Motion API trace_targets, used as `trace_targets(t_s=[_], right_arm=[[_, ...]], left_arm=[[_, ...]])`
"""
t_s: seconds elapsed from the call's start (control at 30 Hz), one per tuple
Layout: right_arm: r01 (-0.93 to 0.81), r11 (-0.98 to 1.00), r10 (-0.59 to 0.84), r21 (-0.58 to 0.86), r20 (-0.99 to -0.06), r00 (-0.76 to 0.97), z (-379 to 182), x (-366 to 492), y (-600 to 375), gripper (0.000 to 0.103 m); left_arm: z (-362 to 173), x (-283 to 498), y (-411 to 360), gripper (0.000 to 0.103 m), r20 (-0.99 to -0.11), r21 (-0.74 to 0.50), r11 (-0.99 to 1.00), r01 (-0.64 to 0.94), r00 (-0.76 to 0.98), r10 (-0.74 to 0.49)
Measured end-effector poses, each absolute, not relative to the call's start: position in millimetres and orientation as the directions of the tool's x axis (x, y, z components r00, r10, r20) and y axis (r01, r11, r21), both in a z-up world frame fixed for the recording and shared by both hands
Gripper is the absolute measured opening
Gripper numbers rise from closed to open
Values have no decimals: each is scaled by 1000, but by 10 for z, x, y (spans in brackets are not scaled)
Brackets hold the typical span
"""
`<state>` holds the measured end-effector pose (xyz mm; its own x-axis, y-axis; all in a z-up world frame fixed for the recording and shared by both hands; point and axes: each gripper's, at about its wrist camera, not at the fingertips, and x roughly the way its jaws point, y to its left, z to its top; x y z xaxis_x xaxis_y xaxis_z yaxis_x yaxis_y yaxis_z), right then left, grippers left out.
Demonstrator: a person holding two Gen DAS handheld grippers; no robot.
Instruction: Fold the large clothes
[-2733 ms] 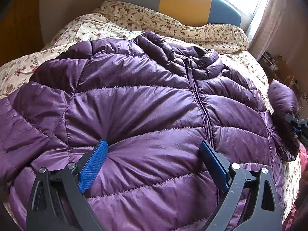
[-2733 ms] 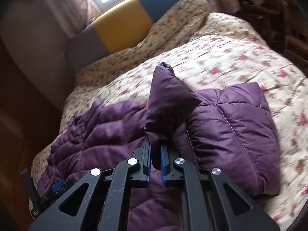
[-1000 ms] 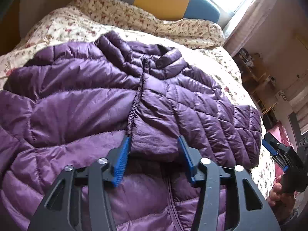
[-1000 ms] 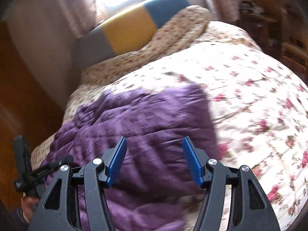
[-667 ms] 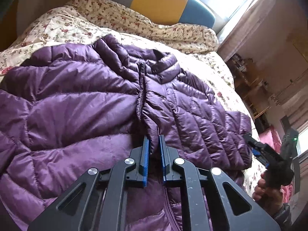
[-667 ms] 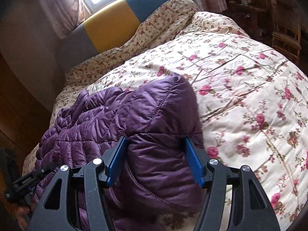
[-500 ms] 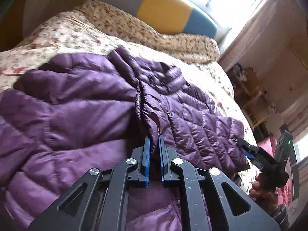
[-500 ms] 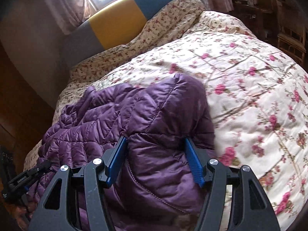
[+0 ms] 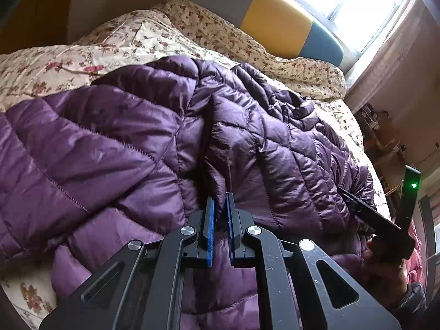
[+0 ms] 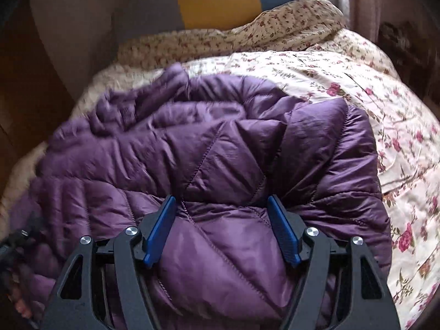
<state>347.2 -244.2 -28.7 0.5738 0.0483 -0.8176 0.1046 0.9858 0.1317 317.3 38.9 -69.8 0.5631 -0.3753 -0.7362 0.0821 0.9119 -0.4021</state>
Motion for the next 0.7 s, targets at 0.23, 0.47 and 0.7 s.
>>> trace_targets(t_s=[0.23,0.47,0.7], right_arm=[[102,993,-11,58,-817,576,-383,3496,-2354,70],[102,993,-18,51,-814,580,-371,3498,-2345,70],[101,994,-17,51,-812,583,-379,3496,-2353,71]], left_arm=[[-465,2950,434,70,-715,-359,933,22,635,-291],[-180,2907,169,74,-671,-277,955,106,690,-272],[-474,3285,-156,70,-745,-208,970,127,623,-241]])
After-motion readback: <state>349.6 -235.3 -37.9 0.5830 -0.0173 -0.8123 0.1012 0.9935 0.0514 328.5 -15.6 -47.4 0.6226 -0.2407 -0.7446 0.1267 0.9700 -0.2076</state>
